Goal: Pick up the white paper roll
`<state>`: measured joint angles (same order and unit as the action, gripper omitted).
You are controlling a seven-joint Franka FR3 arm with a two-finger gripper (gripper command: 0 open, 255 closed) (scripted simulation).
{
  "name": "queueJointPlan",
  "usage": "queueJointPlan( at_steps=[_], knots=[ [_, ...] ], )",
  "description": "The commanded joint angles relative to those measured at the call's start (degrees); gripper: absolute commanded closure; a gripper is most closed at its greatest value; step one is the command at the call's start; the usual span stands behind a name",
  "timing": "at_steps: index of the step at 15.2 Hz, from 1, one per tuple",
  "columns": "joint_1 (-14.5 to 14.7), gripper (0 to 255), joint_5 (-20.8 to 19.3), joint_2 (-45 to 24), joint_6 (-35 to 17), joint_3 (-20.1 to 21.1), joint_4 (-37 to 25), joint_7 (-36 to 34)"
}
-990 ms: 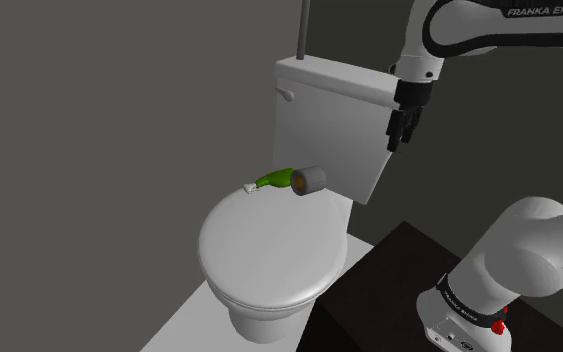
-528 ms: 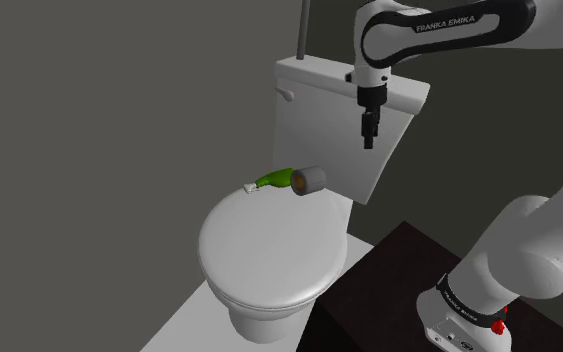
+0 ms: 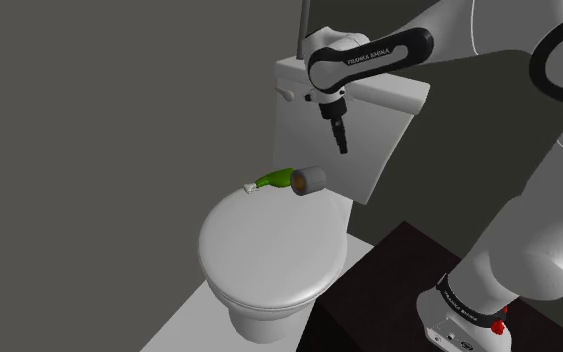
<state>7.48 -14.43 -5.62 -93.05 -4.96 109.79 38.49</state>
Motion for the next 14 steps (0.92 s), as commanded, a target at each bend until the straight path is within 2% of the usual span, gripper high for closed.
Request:
queueJointPlan(
  at_steps=[1,14],
  knots=[
    [0.7,0,-2.0,-5.1,0.5,0.8,-4.4,3.5],
    [7.5,0,-16.7,-32.2,-0.6,5.3,-24.2,21.4]
  ],
)
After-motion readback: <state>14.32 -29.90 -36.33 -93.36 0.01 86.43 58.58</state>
